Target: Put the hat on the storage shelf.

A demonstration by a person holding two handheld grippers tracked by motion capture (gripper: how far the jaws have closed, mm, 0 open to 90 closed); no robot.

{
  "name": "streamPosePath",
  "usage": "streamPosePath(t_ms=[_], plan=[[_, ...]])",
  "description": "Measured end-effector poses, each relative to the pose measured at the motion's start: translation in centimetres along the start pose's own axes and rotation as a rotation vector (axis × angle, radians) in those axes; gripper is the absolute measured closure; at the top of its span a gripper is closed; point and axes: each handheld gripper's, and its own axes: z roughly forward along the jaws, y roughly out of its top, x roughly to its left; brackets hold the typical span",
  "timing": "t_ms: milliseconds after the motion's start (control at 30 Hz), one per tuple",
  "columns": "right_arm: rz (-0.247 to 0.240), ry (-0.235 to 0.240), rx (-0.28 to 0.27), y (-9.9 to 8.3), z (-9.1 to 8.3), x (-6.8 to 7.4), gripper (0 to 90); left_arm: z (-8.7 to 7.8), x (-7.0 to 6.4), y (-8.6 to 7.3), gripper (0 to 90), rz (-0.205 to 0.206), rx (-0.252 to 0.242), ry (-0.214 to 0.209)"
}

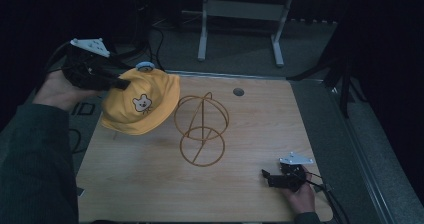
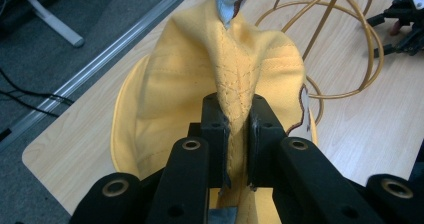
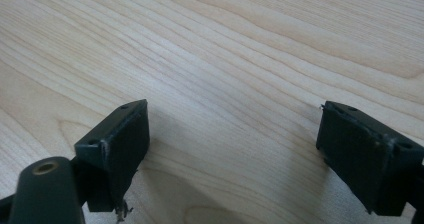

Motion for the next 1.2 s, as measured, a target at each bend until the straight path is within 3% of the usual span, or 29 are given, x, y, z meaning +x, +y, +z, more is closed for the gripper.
streamPosePath(t_ms=[400, 1200], plan=[[0.000, 0.000, 0.000, 0.0, 0.0, 0.0, 13.6, -0.3, -0.2, 0.5, 80.9, 0.012, -0.030, -0.022], [0.001, 0.001, 0.002, 0.0, 0.0, 0.0, 13.6, -1.5, -1.0, 2.2, 80.8, 0.046, -0.061, -0.026]])
